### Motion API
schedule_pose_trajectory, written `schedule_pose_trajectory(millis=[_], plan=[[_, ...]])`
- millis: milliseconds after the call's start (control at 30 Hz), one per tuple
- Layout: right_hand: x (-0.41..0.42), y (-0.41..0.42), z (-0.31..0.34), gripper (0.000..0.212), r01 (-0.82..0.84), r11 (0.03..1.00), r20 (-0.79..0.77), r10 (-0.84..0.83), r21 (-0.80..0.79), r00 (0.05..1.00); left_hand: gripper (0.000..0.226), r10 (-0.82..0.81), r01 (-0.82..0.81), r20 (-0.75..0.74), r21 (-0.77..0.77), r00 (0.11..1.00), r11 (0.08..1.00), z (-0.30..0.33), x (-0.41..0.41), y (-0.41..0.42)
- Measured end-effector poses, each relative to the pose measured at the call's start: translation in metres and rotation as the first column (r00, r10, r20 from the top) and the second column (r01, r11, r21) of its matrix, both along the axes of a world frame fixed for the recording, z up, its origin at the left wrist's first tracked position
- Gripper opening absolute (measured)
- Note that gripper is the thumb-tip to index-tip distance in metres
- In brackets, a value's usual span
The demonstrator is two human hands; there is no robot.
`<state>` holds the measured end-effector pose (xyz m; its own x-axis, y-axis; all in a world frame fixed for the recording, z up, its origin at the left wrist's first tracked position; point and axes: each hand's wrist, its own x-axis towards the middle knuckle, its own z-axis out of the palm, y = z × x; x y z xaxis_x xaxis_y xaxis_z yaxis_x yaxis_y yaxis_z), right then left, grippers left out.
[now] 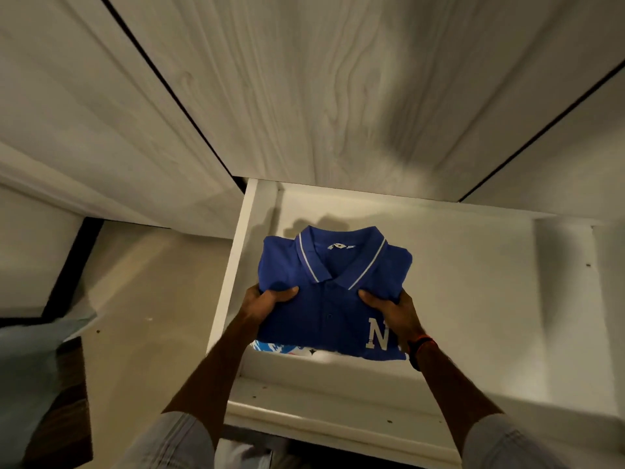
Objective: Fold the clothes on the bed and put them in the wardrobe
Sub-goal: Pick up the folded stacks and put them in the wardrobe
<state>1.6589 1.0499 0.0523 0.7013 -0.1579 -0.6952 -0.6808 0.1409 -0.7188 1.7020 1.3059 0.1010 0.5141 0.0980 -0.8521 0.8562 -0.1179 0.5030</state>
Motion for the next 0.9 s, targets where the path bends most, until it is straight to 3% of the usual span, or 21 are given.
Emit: schedule_pose_trajectory(millis=[133,267,400,567,700,800,900], plan=[[0.015,0.010,-0.019,0.058,0.015,1.000,-0.034,-0.015,-0.015,0.999,0.110,-0.001,0.000,-0.003,-0.027,1.000,1.000,-0.042,0.016,0.017],[0.024,0.014,-0.040,0.053,0.039,0.999,-0.061,-0.041,-0.029,0.997,0.099,0.022,-0.022,0.016,-0.049,1.000,0.999,-0.067,0.030,0.018],[0.028,0.011,-0.061,0.050,0.053,0.997,-0.095,-0.057,-0.047,0.994,0.062,-0.011,0.012,0.019,-0.058,1.000,0.998,-0.087,0.040,0.013],[0.033,0.020,-0.089,0.052,0.054,0.996,-0.124,-0.062,-0.068,0.990,0.081,-0.027,0.027,-0.020,-0.024,0.999,0.999,-0.123,0.041,0.022],[0.029,0.026,-0.102,0.081,0.031,0.979,-0.153,-0.063,-0.203,0.986,0.057,-0.145,0.140,0.007,0.216,0.989,0.966,-0.132,0.040,0.025],[0.025,0.032,-0.096,0.093,-0.043,0.921,-0.185,-0.032,-0.387,0.982,0.068,-0.292,0.262,0.018,0.392,0.956,0.882,-0.134,0.036,0.017],[0.018,0.041,-0.081,0.100,-0.114,0.639,-0.055,0.112,-0.760,0.992,0.097,-0.509,0.314,0.127,0.655,0.851,0.688,-0.124,0.027,-0.001]])
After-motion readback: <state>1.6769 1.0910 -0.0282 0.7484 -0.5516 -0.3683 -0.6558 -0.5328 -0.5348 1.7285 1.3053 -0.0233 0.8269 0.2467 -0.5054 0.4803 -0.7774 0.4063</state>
